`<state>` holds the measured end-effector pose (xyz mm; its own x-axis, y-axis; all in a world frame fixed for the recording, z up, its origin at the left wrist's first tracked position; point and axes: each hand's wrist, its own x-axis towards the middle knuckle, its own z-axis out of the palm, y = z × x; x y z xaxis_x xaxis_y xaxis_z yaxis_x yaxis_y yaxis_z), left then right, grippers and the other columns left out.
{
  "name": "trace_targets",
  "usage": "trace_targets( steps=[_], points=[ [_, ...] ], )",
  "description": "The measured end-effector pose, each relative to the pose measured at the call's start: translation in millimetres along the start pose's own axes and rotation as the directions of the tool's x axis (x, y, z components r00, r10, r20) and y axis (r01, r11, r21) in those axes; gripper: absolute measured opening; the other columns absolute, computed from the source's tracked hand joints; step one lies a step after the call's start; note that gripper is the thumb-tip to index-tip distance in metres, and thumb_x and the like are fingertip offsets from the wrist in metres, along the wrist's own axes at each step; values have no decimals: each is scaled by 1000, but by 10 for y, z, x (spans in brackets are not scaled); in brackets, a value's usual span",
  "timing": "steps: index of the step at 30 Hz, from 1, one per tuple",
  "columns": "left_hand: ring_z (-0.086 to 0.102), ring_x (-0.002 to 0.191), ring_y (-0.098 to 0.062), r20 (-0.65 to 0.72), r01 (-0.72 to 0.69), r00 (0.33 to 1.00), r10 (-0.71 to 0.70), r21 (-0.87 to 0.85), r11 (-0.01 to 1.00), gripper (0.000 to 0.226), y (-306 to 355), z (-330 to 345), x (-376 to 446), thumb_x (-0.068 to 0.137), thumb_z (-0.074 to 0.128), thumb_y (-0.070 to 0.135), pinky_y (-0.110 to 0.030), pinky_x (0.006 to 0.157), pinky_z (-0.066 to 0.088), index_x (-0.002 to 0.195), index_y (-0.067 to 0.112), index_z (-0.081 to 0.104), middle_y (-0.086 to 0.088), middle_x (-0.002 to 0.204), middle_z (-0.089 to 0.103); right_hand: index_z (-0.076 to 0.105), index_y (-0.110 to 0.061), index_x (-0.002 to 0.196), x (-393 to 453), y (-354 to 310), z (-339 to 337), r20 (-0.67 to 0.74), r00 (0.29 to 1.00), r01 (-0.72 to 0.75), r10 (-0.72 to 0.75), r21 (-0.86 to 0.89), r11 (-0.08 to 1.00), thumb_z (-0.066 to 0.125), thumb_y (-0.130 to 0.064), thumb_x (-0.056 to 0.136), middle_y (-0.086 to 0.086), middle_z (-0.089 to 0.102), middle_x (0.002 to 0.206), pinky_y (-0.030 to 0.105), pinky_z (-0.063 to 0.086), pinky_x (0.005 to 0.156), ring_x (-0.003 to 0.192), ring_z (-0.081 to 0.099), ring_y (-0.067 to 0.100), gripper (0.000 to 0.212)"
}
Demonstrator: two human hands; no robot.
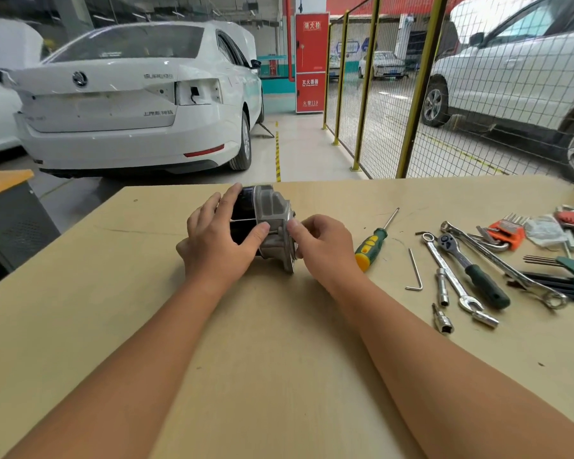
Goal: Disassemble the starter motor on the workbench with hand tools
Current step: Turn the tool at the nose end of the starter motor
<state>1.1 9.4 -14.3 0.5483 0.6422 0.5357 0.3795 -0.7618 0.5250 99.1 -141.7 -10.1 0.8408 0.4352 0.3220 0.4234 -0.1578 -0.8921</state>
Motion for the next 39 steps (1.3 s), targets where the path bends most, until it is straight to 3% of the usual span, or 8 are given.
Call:
trace_targets(
  steps=[6,11,13,18,22,29,36,39],
  points=[
    [31,147,-22,16,-8,1000,8,-17,1000,74,41,-19,-9,88,61,68,-55,103,42,154,54,29,12,162,35,67,-9,84,27,7,-51,67,998,-3,0,38,999,64,-30,96,13,69,79,49,56,78,81,66,33,24],
    [29,147,-21,29,-7,1000,7,-10,1000,76,41,-58,-16,88,63,67,-54,104,41,154,54,28,12,162,34,68,-12,78,5,15,-15,30,999,-19,17,78,997,65,-39,94,5,70,67,30,47,60,66,64,19,31],
    [29,147,-20,27,-5,1000,5,-13,1000,76,34,-60,-11,87,64,66,-54,104,41,154,54,28,12,162,34,68,-16,75,-5,11,7,15,1000,-10,10,16,1000,63,-45,94,1,69,66,34,51,66,68,65,18,35],
    [28,148,-20,37,-5,999,5,-9,1000,81,31,-62,-8,85,66,68,-52,105,40,154,55,27,12,163,32,65,-10,75,25,25,-26,35,999,22,-24,56,998,68,-26,91,10,67,70,43,54,68,72,65,30,23],
    [27,149,-20,50,-7,999,8,-4,1000,85,27,-70,-7,82,66,70,-53,105,40,154,56,25,12,164,31,69,-14,79,14,23,-61,31,999,-21,17,151,988,71,-35,90,1,68,61,19,43,53,53,60,6,23],
    [27,149,-22,57,-13,998,12,5,1000,85,7,-65,5,83,66,71,-53,106,41,154,56,23,10,165,31,68,-16,80,24,23,-48,27,999,21,-22,26,999,67,-31,94,4,69,73,46,56,77,75,67,26,20],
    [27,149,-22,68,-21,997,20,17,1000,85,-9,-70,9,83,66,71,-53,105,40,154,57,21,10,165,30,62,-26,80,23,50,-58,-27,999,40,-40,10,999,66,-23,95,-5,67,71,33,51,66,68,67,10,16],
    [27,149,-23,70,-23,997,22,13,1000,84,-17,-61,23,85,66,69,-53,105,39,154,56,21,10,165,29,61,-26,80,44,50,-107,-27,998,51,-51,-14,999,64,-21,96,-4,67,73,32,51,66,72,67,15,17]
  ],
)
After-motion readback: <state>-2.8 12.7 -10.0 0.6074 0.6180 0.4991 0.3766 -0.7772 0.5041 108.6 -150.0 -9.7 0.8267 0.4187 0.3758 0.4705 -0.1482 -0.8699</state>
